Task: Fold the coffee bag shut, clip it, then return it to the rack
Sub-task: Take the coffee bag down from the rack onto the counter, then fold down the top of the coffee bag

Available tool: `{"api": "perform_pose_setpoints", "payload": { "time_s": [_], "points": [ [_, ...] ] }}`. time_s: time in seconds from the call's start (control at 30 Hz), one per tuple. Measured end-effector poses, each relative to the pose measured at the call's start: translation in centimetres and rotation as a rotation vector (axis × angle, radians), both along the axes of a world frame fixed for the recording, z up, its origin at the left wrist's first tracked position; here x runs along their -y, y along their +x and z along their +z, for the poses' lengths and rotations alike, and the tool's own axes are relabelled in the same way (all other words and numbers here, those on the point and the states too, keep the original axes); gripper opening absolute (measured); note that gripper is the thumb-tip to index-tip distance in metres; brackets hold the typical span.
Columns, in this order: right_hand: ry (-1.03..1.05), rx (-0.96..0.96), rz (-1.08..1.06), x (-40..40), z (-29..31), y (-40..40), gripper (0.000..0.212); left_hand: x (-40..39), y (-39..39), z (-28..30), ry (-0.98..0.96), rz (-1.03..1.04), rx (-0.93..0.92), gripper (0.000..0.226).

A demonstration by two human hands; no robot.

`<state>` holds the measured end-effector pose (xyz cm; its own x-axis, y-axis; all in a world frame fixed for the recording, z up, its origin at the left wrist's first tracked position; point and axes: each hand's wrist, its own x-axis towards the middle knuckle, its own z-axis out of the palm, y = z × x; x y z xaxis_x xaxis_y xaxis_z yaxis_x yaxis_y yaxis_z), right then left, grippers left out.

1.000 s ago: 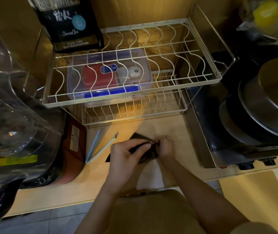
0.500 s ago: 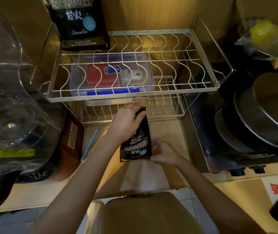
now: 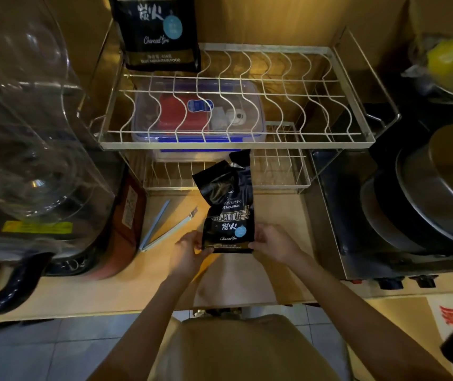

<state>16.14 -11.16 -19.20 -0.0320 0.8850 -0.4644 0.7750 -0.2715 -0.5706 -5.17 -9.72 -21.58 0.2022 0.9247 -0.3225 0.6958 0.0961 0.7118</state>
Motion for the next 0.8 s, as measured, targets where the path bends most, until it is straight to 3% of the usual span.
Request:
{"api": "perform_pose_setpoints", "payload": {
  "time_s": [0.13,0.2,0.27,0.37,0.4,0.5,0.57,0.8],
  "points": [
    [-0.083,0.314,0.296,-1.7,4.1,-0.7,0.02,-1.5,-0.6,0.3,-0.007,-0.121,-0.032,0.021],
    [0.053,0.451,0.437,-2.8,6.5,-1.9,0.019,-2.0,-0.8,0.4,-0.021,-0.178,-0.05,0.027],
    [0.236,0.446,0.561,-4.2,8.0,-3.4,0.018,-2.2,-0.8,0.4,-0.033,-0.215,-0.078,0.033],
    [0.551,0.39,0.831,-5.8,8.4,-6.1,0.024,-2.1,-0.7,0.3,-0.035,-0.24,-0.13,0.021],
    [0.635,0.444,0.97,-6.3,8.1,-7.0,0.024,-2.0,-0.7,0.3,-0.035,-0.242,-0.144,0.022],
    [0.615,0.808,1.315,-7.1,5.9,-9.3,0.015,-1.6,-0.7,0.2,-0.027,-0.249,-0.154,0.022],
    [0.55,0.939,1.392,-7.6,5.6,-9.8,0.009,-1.4,-0.7,0.0,-0.021,-0.261,-0.146,0.022],
    [0.533,0.942,1.412,-9.2,7.4,-8.7,0.015,-1.4,-0.6,0.1,0.009,-0.264,-0.186,0.02]
  ]
}}
